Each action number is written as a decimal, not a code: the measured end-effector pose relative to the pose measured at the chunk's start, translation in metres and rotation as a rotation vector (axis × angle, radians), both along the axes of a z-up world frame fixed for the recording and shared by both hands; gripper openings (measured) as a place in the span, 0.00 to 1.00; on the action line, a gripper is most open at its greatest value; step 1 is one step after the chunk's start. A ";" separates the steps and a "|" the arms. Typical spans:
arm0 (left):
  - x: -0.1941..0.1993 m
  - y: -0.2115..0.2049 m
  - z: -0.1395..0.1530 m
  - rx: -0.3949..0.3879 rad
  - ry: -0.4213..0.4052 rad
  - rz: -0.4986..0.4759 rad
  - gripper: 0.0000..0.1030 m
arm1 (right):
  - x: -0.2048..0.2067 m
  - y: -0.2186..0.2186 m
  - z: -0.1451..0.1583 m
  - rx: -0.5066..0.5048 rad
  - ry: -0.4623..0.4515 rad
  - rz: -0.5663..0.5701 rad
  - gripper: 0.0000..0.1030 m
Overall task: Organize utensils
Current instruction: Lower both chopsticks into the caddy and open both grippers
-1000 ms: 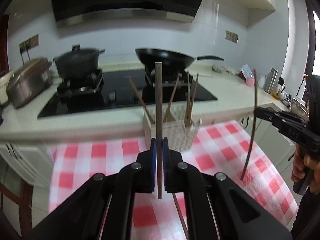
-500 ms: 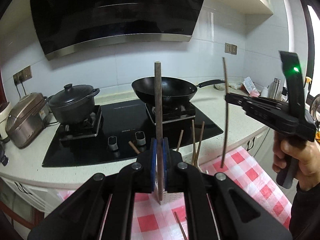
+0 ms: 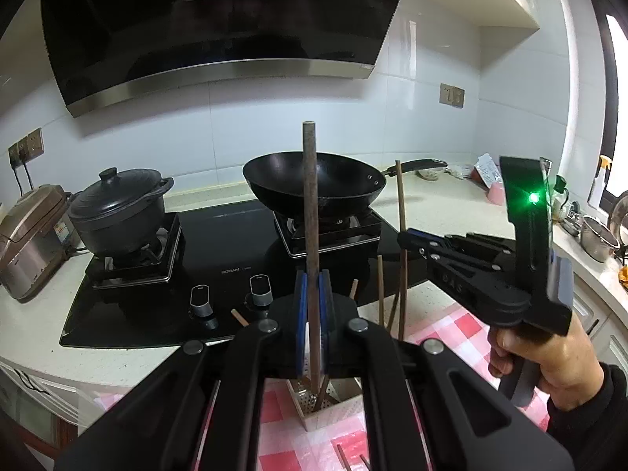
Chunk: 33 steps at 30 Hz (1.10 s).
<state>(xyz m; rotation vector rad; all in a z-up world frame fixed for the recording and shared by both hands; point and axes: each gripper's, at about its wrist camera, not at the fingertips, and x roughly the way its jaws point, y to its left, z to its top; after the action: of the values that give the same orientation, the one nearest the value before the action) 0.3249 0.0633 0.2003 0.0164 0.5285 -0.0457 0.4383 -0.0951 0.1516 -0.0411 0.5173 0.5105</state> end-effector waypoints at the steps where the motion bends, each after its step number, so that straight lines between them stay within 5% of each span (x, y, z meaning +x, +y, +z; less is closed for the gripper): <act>1: 0.004 0.000 -0.003 0.002 0.002 0.001 0.06 | 0.001 0.000 -0.003 0.001 0.005 0.000 0.07; 22: 0.042 -0.013 -0.091 0.081 0.209 -0.014 0.06 | 0.005 0.006 -0.061 -0.032 0.092 0.021 0.08; 33: 0.063 -0.020 -0.121 0.103 0.294 -0.023 0.06 | 0.003 0.004 -0.067 -0.036 0.098 0.022 0.08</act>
<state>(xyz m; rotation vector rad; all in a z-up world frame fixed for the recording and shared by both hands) 0.3875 0.0428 0.0795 0.1179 0.8243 -0.0431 0.4417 -0.0906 0.0845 -0.0561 0.6227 0.5265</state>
